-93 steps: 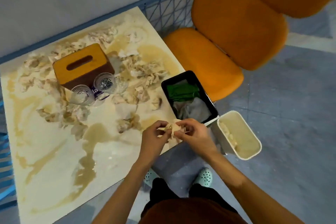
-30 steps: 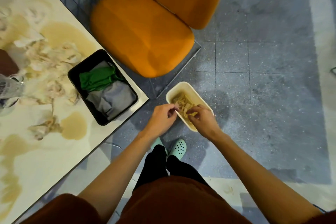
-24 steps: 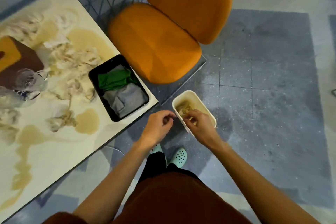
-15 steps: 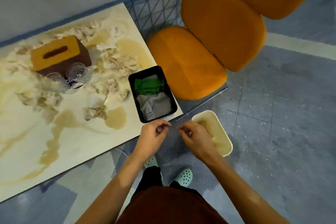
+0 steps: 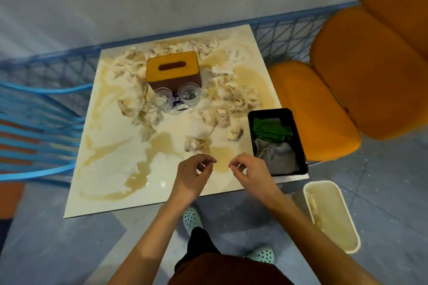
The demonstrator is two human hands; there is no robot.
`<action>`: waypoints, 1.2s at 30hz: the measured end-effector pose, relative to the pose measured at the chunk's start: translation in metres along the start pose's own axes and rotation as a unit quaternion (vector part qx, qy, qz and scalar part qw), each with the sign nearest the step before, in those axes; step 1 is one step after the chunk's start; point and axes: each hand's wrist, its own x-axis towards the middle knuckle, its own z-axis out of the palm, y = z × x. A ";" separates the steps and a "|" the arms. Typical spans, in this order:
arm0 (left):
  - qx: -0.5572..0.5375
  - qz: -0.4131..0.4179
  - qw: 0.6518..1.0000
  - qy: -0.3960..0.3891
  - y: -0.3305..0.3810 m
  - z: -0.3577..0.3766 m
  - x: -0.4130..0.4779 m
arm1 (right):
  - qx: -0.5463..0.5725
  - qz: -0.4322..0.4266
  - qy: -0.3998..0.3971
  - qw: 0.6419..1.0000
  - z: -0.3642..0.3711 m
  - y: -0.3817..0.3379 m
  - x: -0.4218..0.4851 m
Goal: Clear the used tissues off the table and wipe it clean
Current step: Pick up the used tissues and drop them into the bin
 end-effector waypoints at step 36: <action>0.227 -0.034 0.973 -0.015 -0.202 -0.242 0.248 | -0.291 -0.026 -0.183 0.939 0.251 -0.115 0.270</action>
